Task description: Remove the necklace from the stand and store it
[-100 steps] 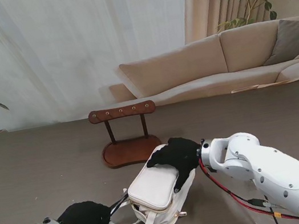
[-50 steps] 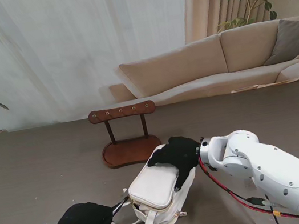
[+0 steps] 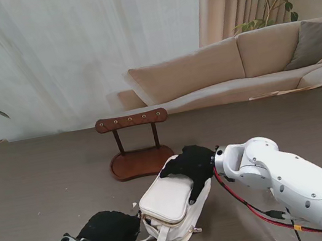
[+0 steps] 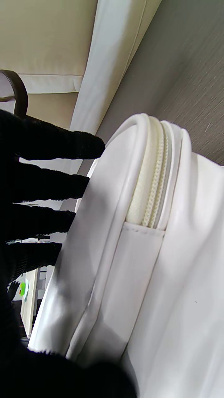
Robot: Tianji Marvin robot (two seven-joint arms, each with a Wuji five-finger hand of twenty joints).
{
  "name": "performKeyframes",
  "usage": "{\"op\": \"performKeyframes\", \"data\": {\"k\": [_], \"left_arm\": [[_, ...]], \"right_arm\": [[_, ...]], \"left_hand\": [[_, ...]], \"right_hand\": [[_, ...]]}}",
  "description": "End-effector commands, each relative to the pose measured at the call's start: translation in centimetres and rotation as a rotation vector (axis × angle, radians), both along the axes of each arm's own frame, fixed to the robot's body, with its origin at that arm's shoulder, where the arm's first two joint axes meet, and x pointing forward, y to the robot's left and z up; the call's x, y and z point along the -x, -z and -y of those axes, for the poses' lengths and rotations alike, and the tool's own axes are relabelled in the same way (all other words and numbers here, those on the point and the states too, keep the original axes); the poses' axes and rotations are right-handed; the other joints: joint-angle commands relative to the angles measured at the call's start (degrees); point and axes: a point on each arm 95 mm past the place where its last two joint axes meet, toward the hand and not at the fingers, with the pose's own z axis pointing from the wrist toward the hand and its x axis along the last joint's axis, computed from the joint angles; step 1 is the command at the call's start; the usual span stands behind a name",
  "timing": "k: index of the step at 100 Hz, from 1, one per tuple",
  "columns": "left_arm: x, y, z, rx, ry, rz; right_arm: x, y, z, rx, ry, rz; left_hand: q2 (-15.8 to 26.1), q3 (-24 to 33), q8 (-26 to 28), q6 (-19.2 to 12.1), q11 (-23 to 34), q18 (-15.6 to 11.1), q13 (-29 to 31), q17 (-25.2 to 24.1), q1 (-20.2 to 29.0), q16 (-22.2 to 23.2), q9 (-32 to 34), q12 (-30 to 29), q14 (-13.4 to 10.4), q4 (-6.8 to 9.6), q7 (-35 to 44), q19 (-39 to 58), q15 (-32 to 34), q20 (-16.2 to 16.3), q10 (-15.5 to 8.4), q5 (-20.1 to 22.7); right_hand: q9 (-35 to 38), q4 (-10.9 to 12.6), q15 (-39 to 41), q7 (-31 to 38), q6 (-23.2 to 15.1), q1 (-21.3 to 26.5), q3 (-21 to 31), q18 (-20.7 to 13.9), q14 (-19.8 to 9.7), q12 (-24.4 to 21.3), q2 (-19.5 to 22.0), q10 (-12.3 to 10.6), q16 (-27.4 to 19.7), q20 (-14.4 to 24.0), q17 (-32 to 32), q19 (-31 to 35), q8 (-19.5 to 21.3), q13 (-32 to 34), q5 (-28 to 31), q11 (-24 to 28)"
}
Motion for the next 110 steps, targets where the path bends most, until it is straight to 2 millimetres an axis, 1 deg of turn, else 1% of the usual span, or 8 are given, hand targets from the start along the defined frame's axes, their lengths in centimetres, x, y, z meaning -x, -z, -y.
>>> {"op": "performKeyframes", "data": {"k": [1, 21, 32, 41, 61, 68, 90, 110], "left_arm": [[0.4, -0.5, 0.4, -0.001, 0.016, -0.009], [0.9, -0.2, 0.5, 0.022, -0.003, -0.011], [1.0, 0.2, 0.7, 0.031, -0.007, -0.028], [1.1, 0.5, 0.9, 0.048, -0.010, -0.046], [0.7, 1.5, 0.9, 0.071, -0.020, -0.067], [0.5, 1.8, 0.9, 0.070, -0.020, -0.073], [-0.1, 2.7, 1.0, 0.080, -0.022, -0.093], [-0.9, 3.7, 1.1, 0.095, -0.022, -0.112]], "right_arm": [[-0.2, 3.2, 3.6, 0.125, 0.081, -0.063], [-0.1, 3.3, 3.6, 0.128, 0.088, -0.079], [0.3, 3.1, 3.4, 0.110, 0.085, -0.094], [0.6, 2.6, 3.2, 0.091, 0.075, -0.101], [1.0, 1.7, 2.4, 0.014, 0.064, -0.102], [1.2, 1.2, 2.2, -0.015, 0.058, -0.098], [1.3, -0.5, 1.3, -0.096, 0.034, -0.065], [1.0, -1.9, 0.9, -0.139, 0.043, -0.048]], "left_hand": [[-1.7, 1.5, 0.0, -1.5, 0.7, -0.9, -0.3, 0.5, -1.2, 1.1, 1.3, 0.9, -1.9, -1.52, 2.3, 1.4, 2.1, 0.0, -0.6, 1.9], [-1.7, 1.5, -0.1, -1.2, 0.7, -0.7, -0.1, 0.8, -1.1, 1.0, 1.5, 0.8, -1.6, -1.52, 2.2, 1.7, 2.2, 0.0, -0.4, 2.0], [-1.4, 1.2, 0.0, -0.7, 0.6, -0.6, -0.1, 0.7, -0.9, 1.0, 1.3, 0.8, -1.6, -1.55, 2.2, 1.7, 2.1, 0.0, -0.3, 1.7], [-1.3, 1.0, 0.2, -0.3, 0.6, -0.5, -0.2, 0.5, -0.7, 0.9, 1.2, 0.8, -1.4, -1.50, 2.2, 1.7, 2.1, 0.0, 0.0, 1.6], [-1.1, 0.6, 0.3, 0.2, 0.6, -0.3, -0.2, 0.4, -0.3, 0.9, 1.1, 0.8, -1.1, -1.37, 2.2, 1.7, 2.0, -0.1, 0.2, 1.6], [-1.1, 0.5, 0.3, 0.3, 0.6, -0.3, -0.3, 0.3, -0.3, 0.9, 1.0, 0.8, -1.1, -1.35, 2.2, 1.7, 2.0, 0.0, 0.2, 1.5], [-1.0, 0.3, 0.4, 0.4, 0.6, -0.3, -0.4, 0.3, -0.2, 0.9, 1.0, 0.7, -1.0, -1.27, 2.3, 1.6, 1.9, 0.0, 0.3, 1.5], [-1.0, 0.2, 0.4, 0.6, 0.6, -0.2, -0.3, 0.3, -0.2, 0.9, 1.0, 0.7, -1.0, -1.24, 2.3, 1.6, 2.0, 0.0, 0.4, 1.4]], "right_hand": [[5.7, 6.5, 4.2, 10.3, -0.3, 7.1, 9.7, 3.4, 2.6, 2.7, 10.2, 2.9, 2.1, -0.4, -10.9, 2.5, 4.8, 4.3, 8.6, 6.3], [5.1, 6.5, 4.2, 9.8, 0.1, 6.2, 9.5, 3.6, 3.2, 2.7, 9.1, 3.2, 2.1, -0.4, -11.0, 2.3, 4.6, 4.0, 7.9, 6.2], [3.1, 5.6, 3.9, 8.9, 0.3, -5.6, 20.6, 4.9, 6.2, 2.4, 0.1, 4.5, 1.9, 0.1, -11.8, 0.7, 3.5, 2.6, 6.0, 6.0], [0.6, 4.6, 3.4, 8.0, 0.2, -13.0, 26.0, 6.2, 8.9, 2.3, -5.4, 5.8, 1.9, 0.5, -12.4, -0.7, 2.7, 1.1, 5.0, 5.8], [-2.7, 2.8, 1.6, 6.6, 0.9, -20.8, 26.4, 7.7, 10.8, 1.9, -5.0, 7.2, 1.6, 0.9, -13.3, -3.3, 1.8, -1.6, 3.8, 5.4], [-3.7, 1.3, 0.8, 5.8, 1.3, -23.3, 27.3, 8.0, 11.2, 1.8, -5.8, 7.5, 1.5, 1.5, -13.4, -4.8, 1.2, -2.8, 3.4, 5.3], [-5.1, -4.9, -0.3, 5.3, 1.7, -26.8, 26.5, 8.5, 11.1, 1.6, -4.1, 7.9, 1.2, 3.6, -13.3, -8.1, 0.2, -4.7, 2.9, 5.4], [-4.4, -6.6, -0.3, 5.4, 1.2, -29.4, 26.4, 8.5, 10.6, 1.5, -2.3, 8.0, 1.1, 4.3, -12.8, -8.6, 0.1, -4.7, 3.8, 5.6]]}}
